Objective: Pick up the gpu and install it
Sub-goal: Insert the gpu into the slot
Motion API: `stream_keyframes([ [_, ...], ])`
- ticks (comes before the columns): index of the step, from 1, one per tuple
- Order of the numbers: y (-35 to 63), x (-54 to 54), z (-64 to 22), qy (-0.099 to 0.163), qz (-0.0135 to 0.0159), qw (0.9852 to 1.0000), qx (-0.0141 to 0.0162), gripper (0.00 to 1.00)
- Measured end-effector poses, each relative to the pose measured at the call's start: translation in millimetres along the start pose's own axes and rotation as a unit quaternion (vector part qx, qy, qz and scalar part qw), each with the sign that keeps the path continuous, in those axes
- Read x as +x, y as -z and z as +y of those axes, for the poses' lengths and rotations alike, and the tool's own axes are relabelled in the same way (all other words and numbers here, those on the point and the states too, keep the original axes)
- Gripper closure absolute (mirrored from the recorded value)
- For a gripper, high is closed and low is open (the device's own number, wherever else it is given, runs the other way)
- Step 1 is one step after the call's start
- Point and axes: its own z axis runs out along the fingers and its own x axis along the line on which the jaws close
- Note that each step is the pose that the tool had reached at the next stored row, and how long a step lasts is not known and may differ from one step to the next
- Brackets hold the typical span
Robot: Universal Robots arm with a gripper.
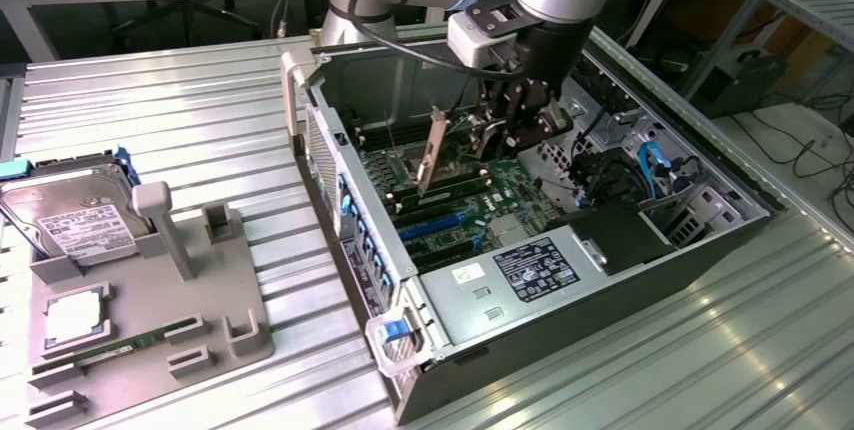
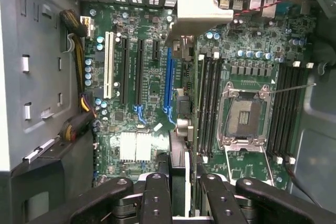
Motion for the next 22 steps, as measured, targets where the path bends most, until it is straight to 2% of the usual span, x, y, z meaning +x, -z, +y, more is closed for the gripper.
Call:
stream_keyframes([
  [3,-5.1,0.3,0.9,0.000,-0.0001,1.0000,0.0000,0.73],
  [4,-6.5,0.2,1.0,0.000,0.0008,1.0000,-0.0002,0.73],
  [5,-8.0,-1.4,1.0,0.000,0.0020,1.0000,-0.0017,0.73],
  [7,-11.4,-2.7,1.7,-0.001,0.0024,1.0000,-0.0026,0.73],
  [9,-13.9,-3.1,2.0,-0.007,0.0030,1.0000,-0.0051,0.73],
  [14,-23.0,-2.8,3.1,-0.037,0.0054,0.9993,-0.0041,0.73],
  [17,-28.1,-3.0,11.9,-0.040,0.0056,0.9992,-0.0039,0.73],
  [22,-37.7,-2.5,16.4,-0.039,0.0055,0.9992,-0.0041,0.73],
])
